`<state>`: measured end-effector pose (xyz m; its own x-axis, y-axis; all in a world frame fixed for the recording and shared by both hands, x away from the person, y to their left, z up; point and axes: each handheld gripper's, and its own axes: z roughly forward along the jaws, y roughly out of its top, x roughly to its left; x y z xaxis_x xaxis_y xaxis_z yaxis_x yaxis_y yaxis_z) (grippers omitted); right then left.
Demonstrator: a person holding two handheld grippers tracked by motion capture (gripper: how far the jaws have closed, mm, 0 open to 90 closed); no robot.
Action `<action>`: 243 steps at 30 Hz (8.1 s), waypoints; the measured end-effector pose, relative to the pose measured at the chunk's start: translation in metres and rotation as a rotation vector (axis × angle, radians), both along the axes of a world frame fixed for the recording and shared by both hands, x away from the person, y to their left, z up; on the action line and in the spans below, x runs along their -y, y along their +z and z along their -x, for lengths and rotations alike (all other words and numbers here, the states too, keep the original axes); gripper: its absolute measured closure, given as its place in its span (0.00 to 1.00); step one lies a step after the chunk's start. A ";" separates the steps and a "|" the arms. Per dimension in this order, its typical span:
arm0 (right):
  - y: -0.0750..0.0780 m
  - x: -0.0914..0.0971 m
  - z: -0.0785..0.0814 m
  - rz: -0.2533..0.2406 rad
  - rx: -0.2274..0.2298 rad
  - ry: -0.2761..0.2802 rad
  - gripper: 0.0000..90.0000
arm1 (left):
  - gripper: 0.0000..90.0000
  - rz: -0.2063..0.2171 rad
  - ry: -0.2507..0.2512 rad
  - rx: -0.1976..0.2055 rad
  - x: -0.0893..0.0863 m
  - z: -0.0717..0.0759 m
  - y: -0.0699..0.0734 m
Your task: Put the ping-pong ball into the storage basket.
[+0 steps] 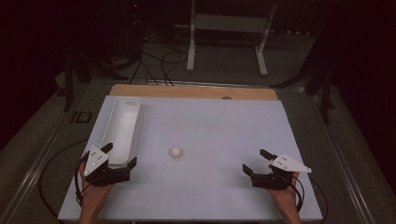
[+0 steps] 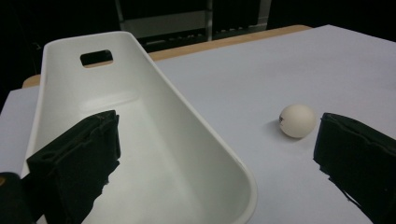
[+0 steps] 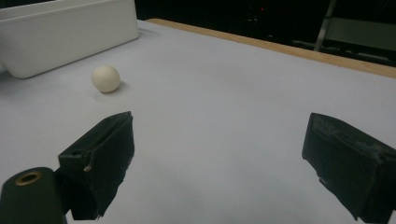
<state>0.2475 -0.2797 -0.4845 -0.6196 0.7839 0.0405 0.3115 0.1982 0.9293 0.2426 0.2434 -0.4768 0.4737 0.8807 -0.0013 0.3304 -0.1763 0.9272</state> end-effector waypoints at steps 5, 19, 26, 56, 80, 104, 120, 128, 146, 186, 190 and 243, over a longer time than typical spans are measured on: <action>0.000 0.000 0.000 -0.002 -0.010 -0.008 0.10 | 0.03 0.000 0.000 -0.002 0.000 0.001 0.002; -0.002 -0.001 -0.001 0.006 -0.019 -0.018 0.10 | 0.03 0.000 0.012 -0.010 -0.001 0.000 0.004; -0.002 -0.001 -0.001 0.008 -0.022 -0.019 0.10 | 0.02 -0.001 0.013 -0.020 0.001 -0.001 0.005; -0.002 -0.005 0.000 0.020 -0.018 -0.015 0.10 | 0.01 -0.015 -0.057 -0.088 0.045 -0.028 0.034; -0.002 -0.004 0.000 0.028 -0.013 -0.018 0.10 | 0.01 -0.065 -0.118 -0.141 0.090 -0.056 0.034; -0.004 -0.007 0.001 0.043 -0.012 -0.020 0.10 | 0.02 -0.097 -0.126 -0.171 0.115 -0.075 0.021; -0.004 -0.006 0.001 0.037 -0.015 -0.017 0.10 | 0.02 -0.121 -0.128 -0.202 0.123 -0.086 0.008; -0.004 -0.005 0.001 0.036 -0.015 -0.015 0.10 | 0.02 -0.122 -0.136 -0.224 0.126 -0.089 0.003; -0.005 -0.006 0.000 0.032 -0.025 -0.008 0.10 | 0.02 -0.131 -0.172 -0.287 0.133 -0.095 -0.005; -0.005 -0.005 0.002 0.031 -0.026 -0.003 0.10 | 0.02 -0.206 -0.204 -0.416 0.144 -0.103 -0.021; -0.005 -0.005 0.002 0.030 -0.027 -0.003 0.10 | 0.03 -0.210 -0.204 -0.427 0.145 -0.103 -0.022; -0.005 -0.004 0.002 0.030 -0.028 0.000 0.10 | 0.56 -0.258 -0.234 -0.542 0.147 -0.107 -0.029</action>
